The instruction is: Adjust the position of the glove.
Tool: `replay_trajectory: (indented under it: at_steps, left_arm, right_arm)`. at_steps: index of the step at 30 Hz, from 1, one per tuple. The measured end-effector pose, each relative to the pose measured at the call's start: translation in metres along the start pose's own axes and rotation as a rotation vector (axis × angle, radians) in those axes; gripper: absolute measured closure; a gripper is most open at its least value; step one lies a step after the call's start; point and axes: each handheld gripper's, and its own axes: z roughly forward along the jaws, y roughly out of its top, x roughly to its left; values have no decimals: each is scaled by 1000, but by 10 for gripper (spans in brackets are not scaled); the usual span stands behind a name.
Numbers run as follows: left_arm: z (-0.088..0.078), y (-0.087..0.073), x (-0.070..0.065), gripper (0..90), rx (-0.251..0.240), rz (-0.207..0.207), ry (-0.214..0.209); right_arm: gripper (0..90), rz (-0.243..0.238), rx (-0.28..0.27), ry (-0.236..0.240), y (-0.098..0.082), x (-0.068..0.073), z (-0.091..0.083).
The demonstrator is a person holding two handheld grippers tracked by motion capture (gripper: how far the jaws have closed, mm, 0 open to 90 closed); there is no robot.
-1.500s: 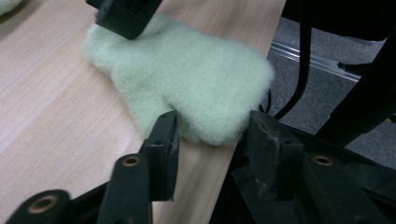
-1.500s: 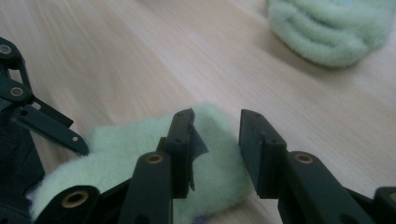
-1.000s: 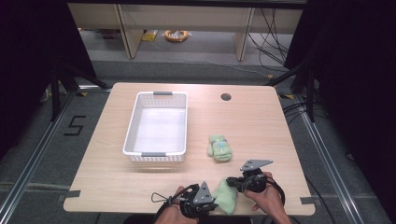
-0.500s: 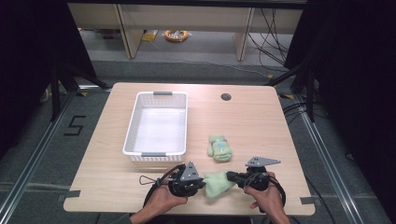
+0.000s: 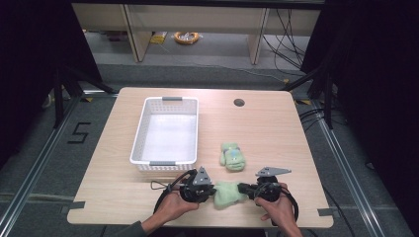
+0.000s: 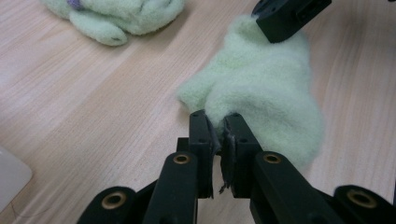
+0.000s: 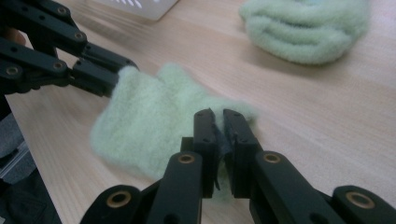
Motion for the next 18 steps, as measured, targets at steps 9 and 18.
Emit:
replay_trajectory:
  at_steps: [9, 18]
  left_arm:
    - [1, -2, 1, 803, 7, -17, -4]
    - [-7, -2, -1, 645, 5, -25, 36]
  right_arm:
    - [812, 5, 30, -15, -2, 3, 3]
    - [671, -34, 9, -21, -2, 3, 1]
